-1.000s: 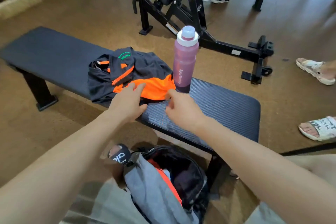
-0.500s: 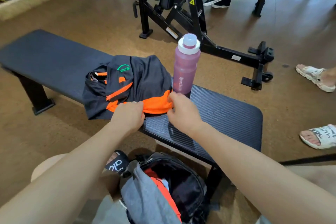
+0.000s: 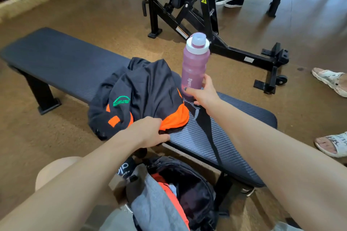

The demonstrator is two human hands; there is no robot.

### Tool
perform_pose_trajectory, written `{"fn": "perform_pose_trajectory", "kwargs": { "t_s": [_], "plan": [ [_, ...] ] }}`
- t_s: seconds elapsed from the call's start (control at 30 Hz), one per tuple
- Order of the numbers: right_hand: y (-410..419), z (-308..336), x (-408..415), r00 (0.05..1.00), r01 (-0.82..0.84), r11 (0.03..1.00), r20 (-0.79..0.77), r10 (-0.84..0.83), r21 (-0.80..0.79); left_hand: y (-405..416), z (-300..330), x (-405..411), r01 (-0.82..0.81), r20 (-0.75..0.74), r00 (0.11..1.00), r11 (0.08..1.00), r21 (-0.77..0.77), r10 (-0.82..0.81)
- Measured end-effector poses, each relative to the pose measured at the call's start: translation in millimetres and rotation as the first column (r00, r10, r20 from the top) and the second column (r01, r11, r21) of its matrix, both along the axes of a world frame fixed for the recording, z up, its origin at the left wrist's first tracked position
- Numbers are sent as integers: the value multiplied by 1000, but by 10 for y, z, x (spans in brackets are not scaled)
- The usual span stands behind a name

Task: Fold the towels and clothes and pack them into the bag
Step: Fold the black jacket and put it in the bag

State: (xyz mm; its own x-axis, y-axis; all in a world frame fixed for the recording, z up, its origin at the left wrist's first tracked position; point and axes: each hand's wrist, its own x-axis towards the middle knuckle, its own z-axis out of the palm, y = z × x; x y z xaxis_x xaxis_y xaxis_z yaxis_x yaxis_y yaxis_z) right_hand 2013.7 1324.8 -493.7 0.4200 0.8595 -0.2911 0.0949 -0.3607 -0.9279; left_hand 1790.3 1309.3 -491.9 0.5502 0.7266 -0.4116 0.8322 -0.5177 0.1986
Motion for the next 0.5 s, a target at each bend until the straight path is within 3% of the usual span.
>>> {"fn": "perform_pose_trajectory", "kwargs": {
  "t_s": [0.13, 0.33, 0.5],
  "plan": [
    [93, -98, -70, 996, 44, 998, 75, -41, -45, -50, 32, -6, 5, 92, 996, 999, -35, -2],
    [50, -109, -53, 995, 34, 995, 99, -24, -98, -127, 210, 86, -22, 270, 957, 950, -310, 110],
    [-426, -44, -123, 990, -63, 995, 124, 72, -74, -201, 421, 141, -20, 318, 928, 878, -479, 195]
  ]
}}
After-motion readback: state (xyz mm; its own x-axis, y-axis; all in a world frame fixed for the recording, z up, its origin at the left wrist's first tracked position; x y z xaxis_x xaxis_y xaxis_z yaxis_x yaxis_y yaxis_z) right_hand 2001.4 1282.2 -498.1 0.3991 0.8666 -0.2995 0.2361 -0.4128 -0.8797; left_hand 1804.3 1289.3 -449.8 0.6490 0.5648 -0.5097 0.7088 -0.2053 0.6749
